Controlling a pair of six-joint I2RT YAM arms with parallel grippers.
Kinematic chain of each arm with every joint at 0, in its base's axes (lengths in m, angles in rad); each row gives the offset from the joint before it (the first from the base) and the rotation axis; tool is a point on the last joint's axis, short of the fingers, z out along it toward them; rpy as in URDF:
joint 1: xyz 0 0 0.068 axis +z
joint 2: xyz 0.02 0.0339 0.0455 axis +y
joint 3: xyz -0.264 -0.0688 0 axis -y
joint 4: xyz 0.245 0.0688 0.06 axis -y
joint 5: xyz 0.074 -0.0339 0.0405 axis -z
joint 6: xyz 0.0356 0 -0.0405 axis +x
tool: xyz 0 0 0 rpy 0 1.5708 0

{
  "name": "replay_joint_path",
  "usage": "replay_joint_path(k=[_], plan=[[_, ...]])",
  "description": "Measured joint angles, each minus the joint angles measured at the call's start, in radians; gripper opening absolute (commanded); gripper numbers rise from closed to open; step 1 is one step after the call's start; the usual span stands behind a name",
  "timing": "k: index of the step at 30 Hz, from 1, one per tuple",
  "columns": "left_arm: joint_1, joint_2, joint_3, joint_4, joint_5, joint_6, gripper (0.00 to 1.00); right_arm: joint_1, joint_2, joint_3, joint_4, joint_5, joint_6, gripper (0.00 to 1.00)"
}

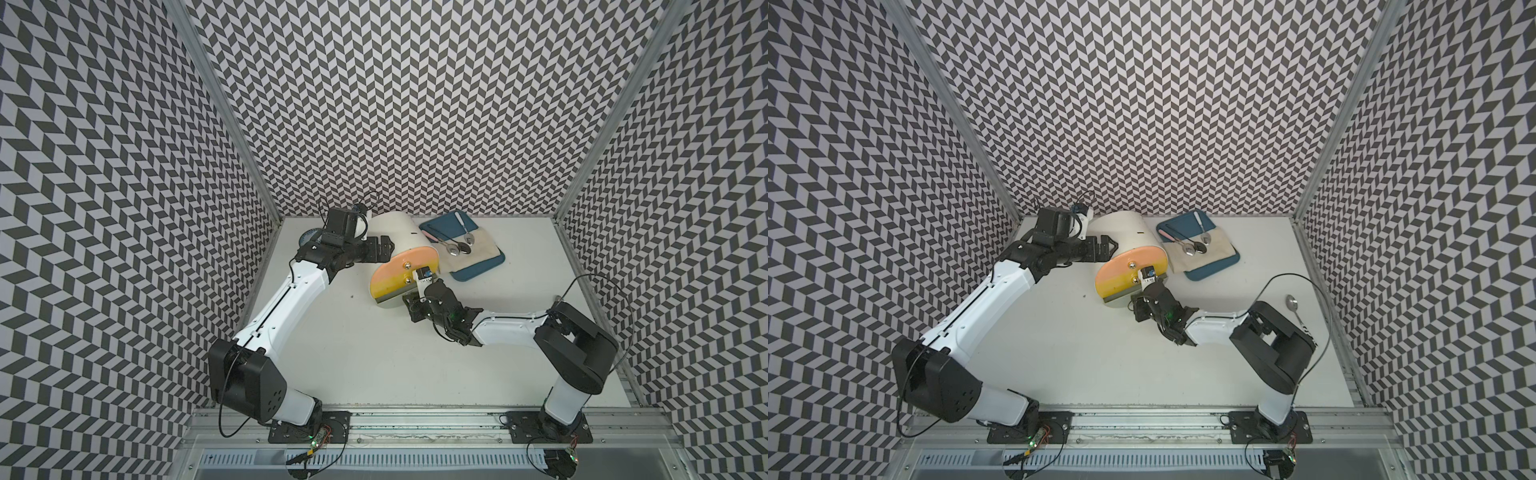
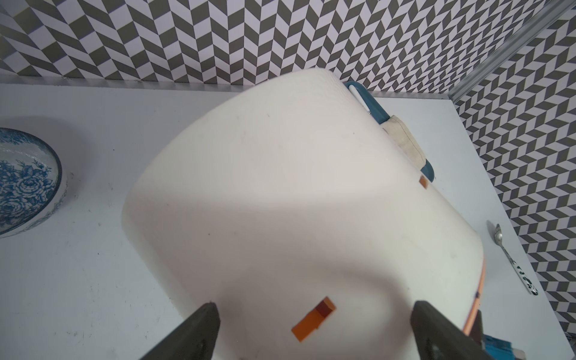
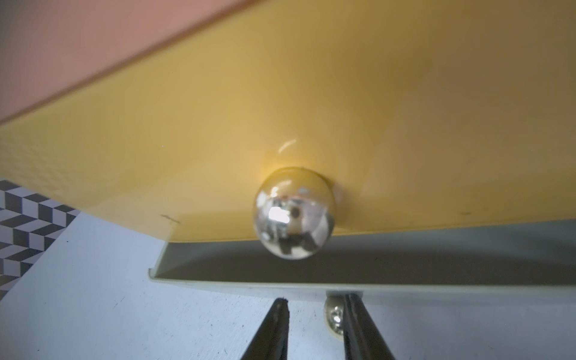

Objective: Place the transparent tape into the drawer according to color
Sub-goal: Close the drawer in the storage box.

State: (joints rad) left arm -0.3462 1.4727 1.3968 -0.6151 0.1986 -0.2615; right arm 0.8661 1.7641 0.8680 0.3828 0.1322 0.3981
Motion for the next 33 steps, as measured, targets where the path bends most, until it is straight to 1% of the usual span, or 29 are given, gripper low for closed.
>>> replay_joint_path(k=[13, 28, 31, 33], plan=[[0.002, 0.001, 0.0, 0.0, 0.009, 0.011, 1.0, 0.008, 0.058, 0.05, 0.031, 0.059, -0.011, 0.3], [0.003, 0.004, 0.0, 0.0, 0.018, 0.014, 1.0, 0.008, 0.066, 0.053, 0.039, 0.099, -0.013, 0.3], [0.003, 0.004, 0.0, 0.0, 0.018, 0.014, 1.0, 0.008, 0.066, 0.055, 0.037, 0.103, -0.015, 0.31], [0.003, 0.004, 0.0, 0.0, 0.018, 0.014, 1.0, 0.008, 0.066, 0.055, 0.037, 0.103, -0.016, 0.35]])
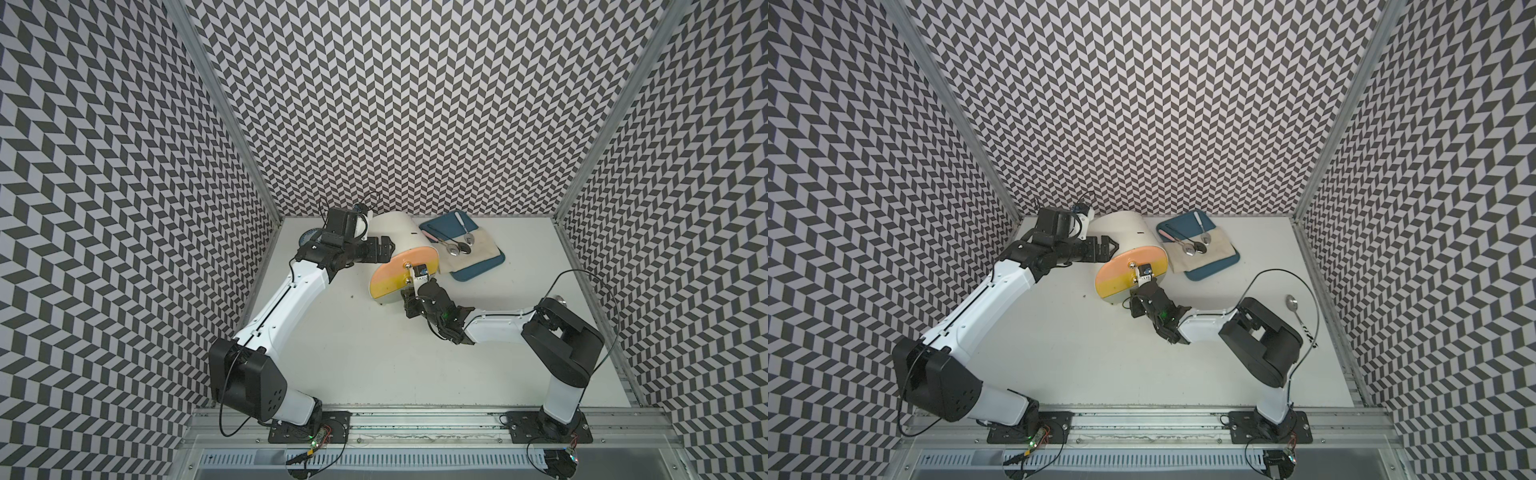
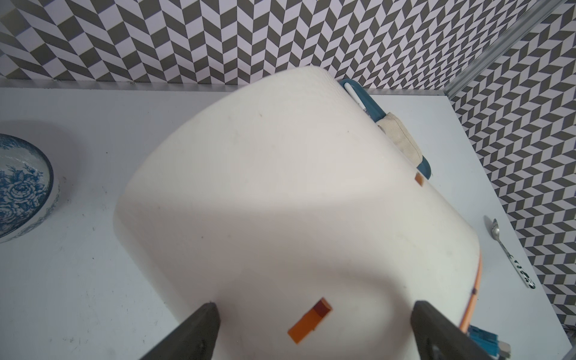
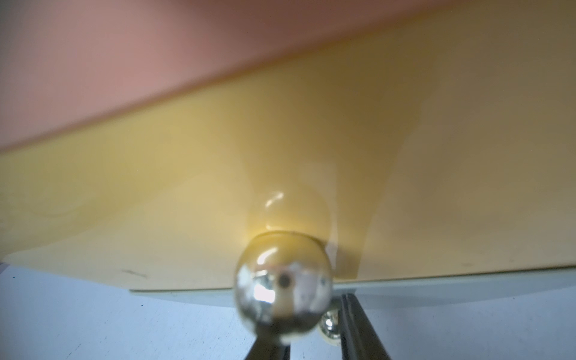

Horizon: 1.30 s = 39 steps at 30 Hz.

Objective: Place the transparent tape into the drawer according to color
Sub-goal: Close the drawer in the storage box, then reset both arms

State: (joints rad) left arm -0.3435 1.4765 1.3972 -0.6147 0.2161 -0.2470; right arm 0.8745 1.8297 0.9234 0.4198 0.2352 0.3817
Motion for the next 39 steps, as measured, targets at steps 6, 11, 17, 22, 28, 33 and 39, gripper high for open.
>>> replay_joint_path(k=[6, 11, 17, 22, 28, 33, 39], plan=[[0.0, -0.01, -0.006, 0.001, -0.005, 0.0, 1.0, 0.0, -0.051, -0.031, -0.035, -0.016, -0.002, 0.72], [0.008, -0.084, -0.066, 0.021, -0.03, -0.015, 1.0, 0.0, -0.219, -0.11, -0.109, -0.038, -0.008, 0.95], [0.045, -0.249, -0.164, 0.109, -0.064, -0.042, 1.0, -0.003, -0.394, -0.151, -0.216, -0.064, -0.026, 1.0], [0.106, -0.432, -0.36, 0.239, -0.106, -0.046, 1.0, -0.053, -0.501, -0.186, -0.298, -0.091, -0.06, 1.0], [0.184, -0.612, -0.655, 0.422, -0.123, -0.029, 1.0, -0.259, -0.616, -0.216, -0.36, -0.039, -0.098, 1.0], [0.227, -0.645, -0.804, 0.565, -0.15, 0.021, 1.0, -0.435, -0.689, -0.304, -0.289, 0.155, -0.126, 1.0], [0.25, -0.638, -0.89, 0.698, -0.219, 0.081, 1.0, -0.539, -0.669, -0.493, -0.029, 0.324, -0.248, 1.0]])
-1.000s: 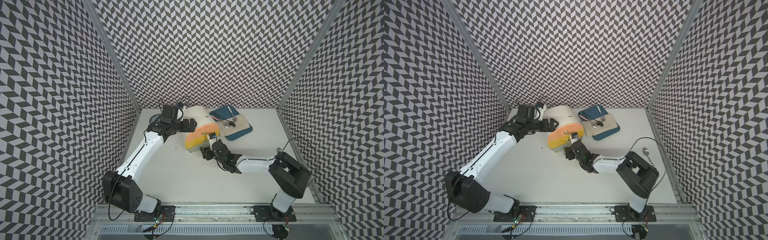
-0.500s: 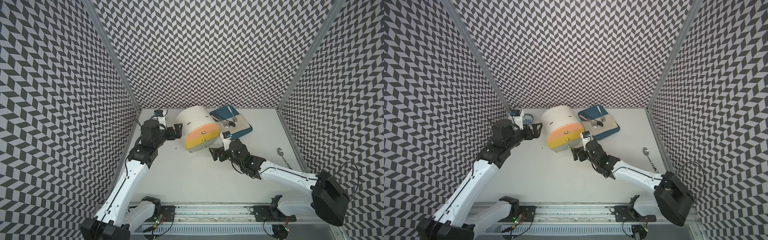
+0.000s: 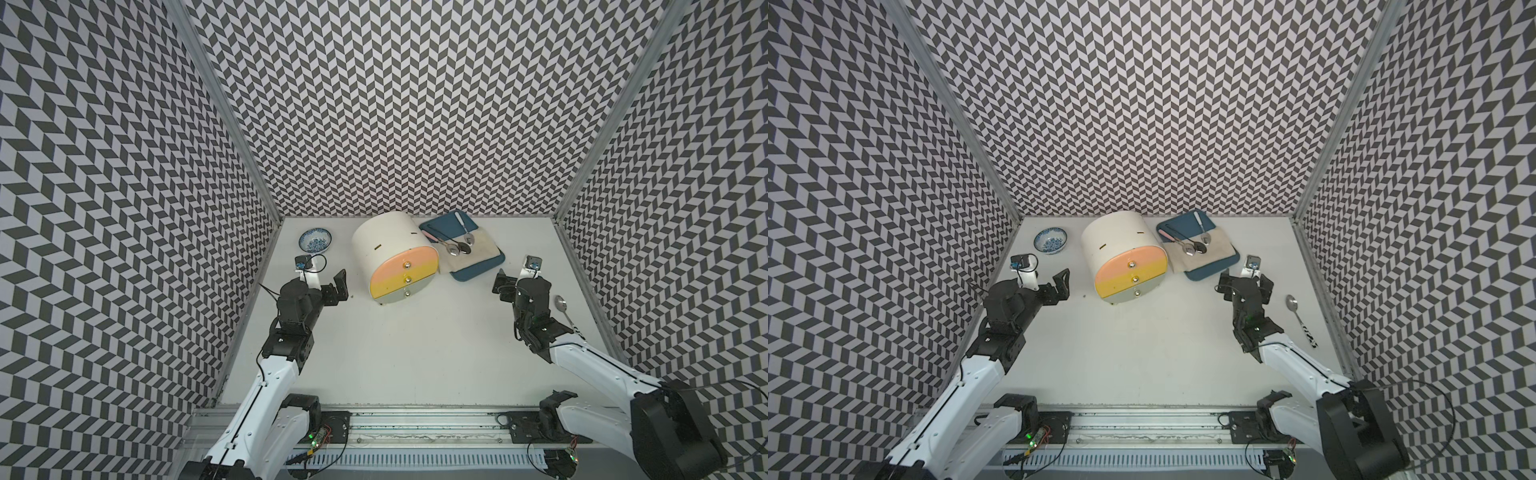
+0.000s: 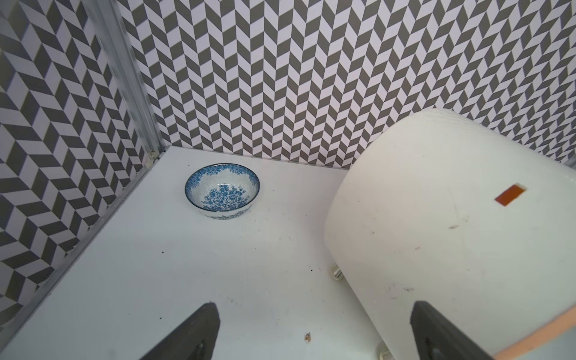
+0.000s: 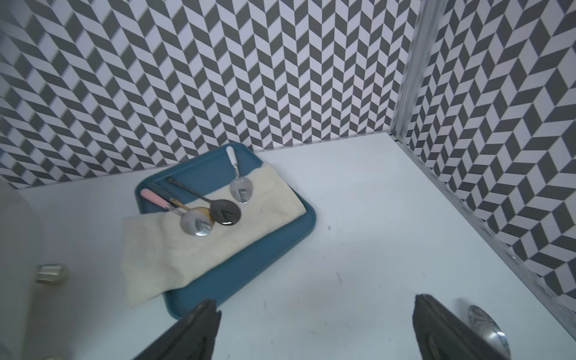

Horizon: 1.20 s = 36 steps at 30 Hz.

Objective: Place the transparent tape into the drawer according to color
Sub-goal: Reset both arms

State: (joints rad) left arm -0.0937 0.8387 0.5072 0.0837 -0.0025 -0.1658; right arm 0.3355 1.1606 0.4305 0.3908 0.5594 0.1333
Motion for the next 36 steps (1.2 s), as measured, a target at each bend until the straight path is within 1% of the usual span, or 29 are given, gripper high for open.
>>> replay_joint_path(k=[5, 10, 14, 18, 23, 29, 31, 36], plan=[[0.069, 0.036, -0.061, 0.142, -0.029, 0.055, 1.0, -0.043, 0.16, -0.056, 0.218, 0.016, -0.087, 1.0], [0.137, 0.146, -0.097, 0.306, -0.011, 0.079, 1.0, -0.068, 0.242, -0.132, 0.445, 0.0, -0.158, 1.0], [0.147, 0.269, -0.15, 0.482, 0.032, 0.091, 1.0, -0.136, 0.254, -0.173, 0.62, -0.06, -0.164, 1.0], [0.147, 0.392, -0.188, 0.643, 0.079, 0.1, 1.0, -0.209, 0.323, -0.189, 0.763, -0.12, -0.139, 1.0], [0.143, 0.526, -0.233, 0.838, 0.115, 0.121, 1.0, -0.22, 0.378, -0.192, 0.833, -0.189, -0.132, 1.0], [0.122, 0.661, -0.272, 1.057, 0.106, 0.15, 1.0, -0.22, 0.387, -0.237, 0.908, -0.231, -0.134, 1.0], [0.11, 0.697, -0.275, 1.084, 0.101, 0.158, 1.0, -0.22, 0.387, -0.248, 0.915, -0.244, -0.135, 1.0], [0.1, 0.706, -0.262, 1.102, 0.087, 0.169, 1.0, -0.22, 0.386, -0.24, 0.915, -0.253, -0.137, 1.0]])
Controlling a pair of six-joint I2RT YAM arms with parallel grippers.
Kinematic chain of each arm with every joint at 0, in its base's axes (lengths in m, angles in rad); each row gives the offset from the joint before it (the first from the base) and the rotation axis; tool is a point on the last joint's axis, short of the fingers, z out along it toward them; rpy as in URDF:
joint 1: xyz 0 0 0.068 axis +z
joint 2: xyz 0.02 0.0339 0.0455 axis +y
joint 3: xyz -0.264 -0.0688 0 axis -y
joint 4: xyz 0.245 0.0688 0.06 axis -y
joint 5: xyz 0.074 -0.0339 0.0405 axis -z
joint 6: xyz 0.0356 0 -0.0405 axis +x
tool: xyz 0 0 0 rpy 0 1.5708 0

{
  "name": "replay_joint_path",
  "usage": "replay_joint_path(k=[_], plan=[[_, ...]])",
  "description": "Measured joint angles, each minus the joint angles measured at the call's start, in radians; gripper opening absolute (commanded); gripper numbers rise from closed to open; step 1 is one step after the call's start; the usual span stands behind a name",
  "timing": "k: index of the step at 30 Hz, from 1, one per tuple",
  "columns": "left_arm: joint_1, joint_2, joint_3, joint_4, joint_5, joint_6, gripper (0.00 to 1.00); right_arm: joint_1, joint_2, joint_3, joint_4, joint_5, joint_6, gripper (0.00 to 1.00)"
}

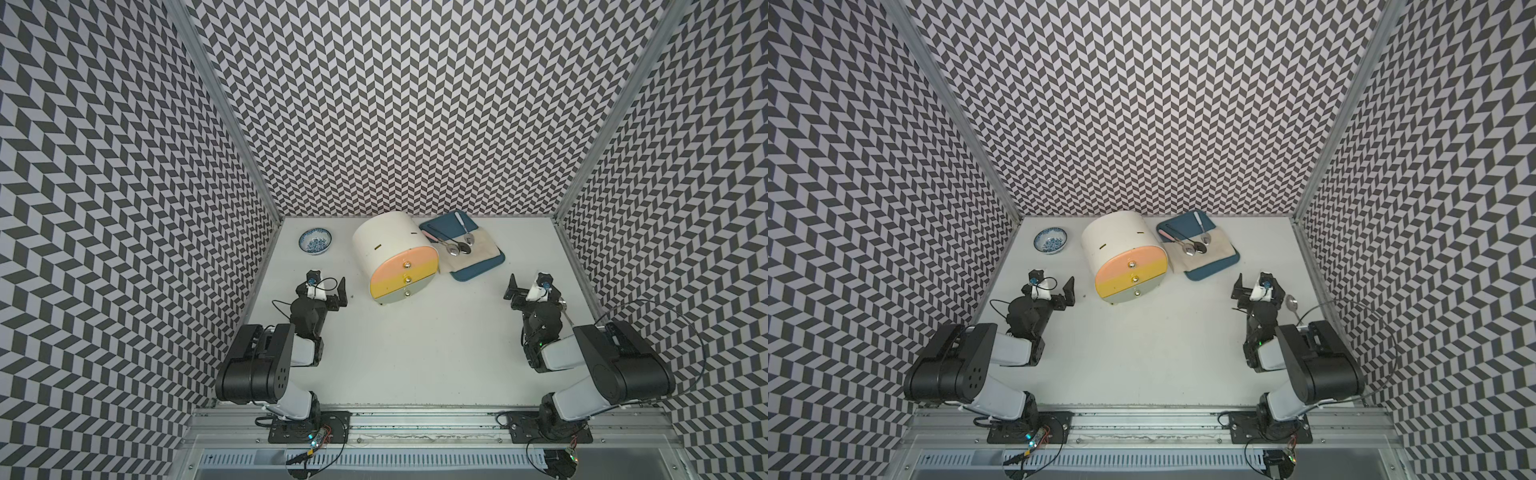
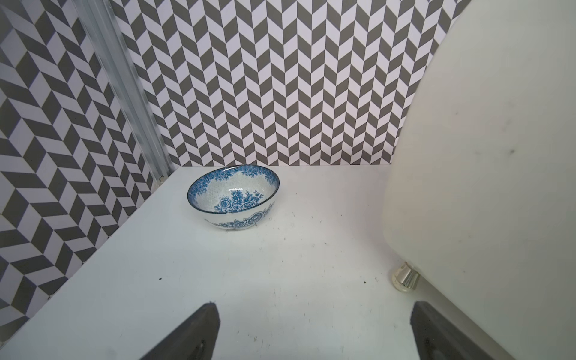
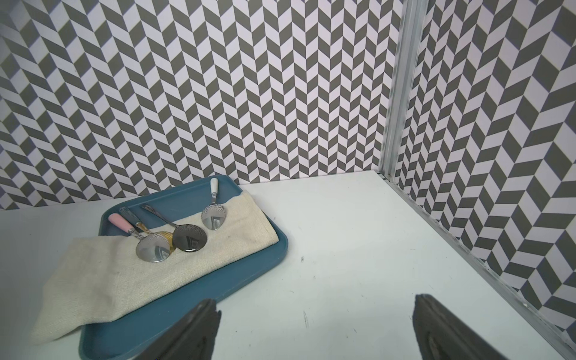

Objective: Place the transparent tape into the drawer according to color
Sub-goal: Reset both arms

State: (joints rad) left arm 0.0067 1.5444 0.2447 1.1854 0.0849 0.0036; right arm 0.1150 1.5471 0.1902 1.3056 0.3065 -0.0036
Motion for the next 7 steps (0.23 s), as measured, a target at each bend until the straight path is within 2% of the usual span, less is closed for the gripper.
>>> replay_joint_path(k=[7], plan=[[0.0, 0.0, 0.014, 0.003, -0.014, 0.002, 1.0, 0.0, 0.0, 0.01, -0.001, 0.0, 0.0, 1.0]])
